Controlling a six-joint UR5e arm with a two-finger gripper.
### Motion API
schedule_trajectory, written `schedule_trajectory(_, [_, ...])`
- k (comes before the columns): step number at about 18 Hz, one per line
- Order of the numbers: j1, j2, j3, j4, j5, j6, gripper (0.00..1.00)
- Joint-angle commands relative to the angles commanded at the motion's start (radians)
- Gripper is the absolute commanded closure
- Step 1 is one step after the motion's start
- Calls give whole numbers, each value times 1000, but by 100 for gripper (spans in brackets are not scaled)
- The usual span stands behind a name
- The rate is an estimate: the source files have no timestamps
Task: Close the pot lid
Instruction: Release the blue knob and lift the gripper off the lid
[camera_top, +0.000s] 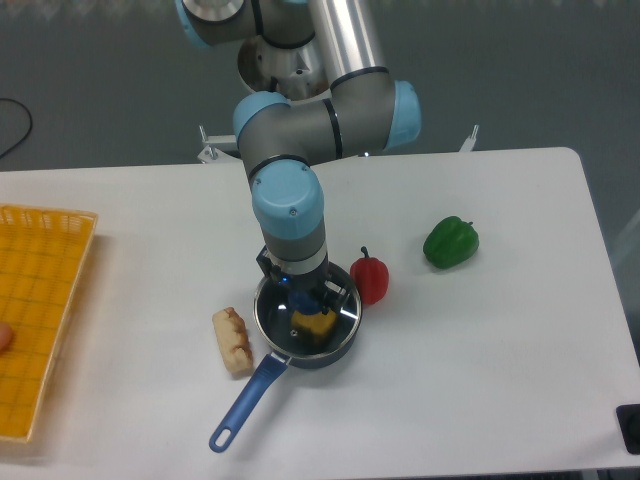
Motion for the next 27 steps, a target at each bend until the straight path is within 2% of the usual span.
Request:
schedule_trajectory(6, [-2,3,-2,2,21,2,41])
schedule_trajectory(7, [-2,3,-2,2,20,2,30])
schedule_trajectory(8, [-2,5,-2,0,21,8,1])
schedule_trajectory(17, [15,14,20,-15,38,14,0])
schedule_trajectory(21, [76,40,84,-81,35,35,0])
schedule_trajectory(24, [141,43,104,-89,35,156,0])
schedule_trajectory(27, [207,37,110,-83,37,367,0])
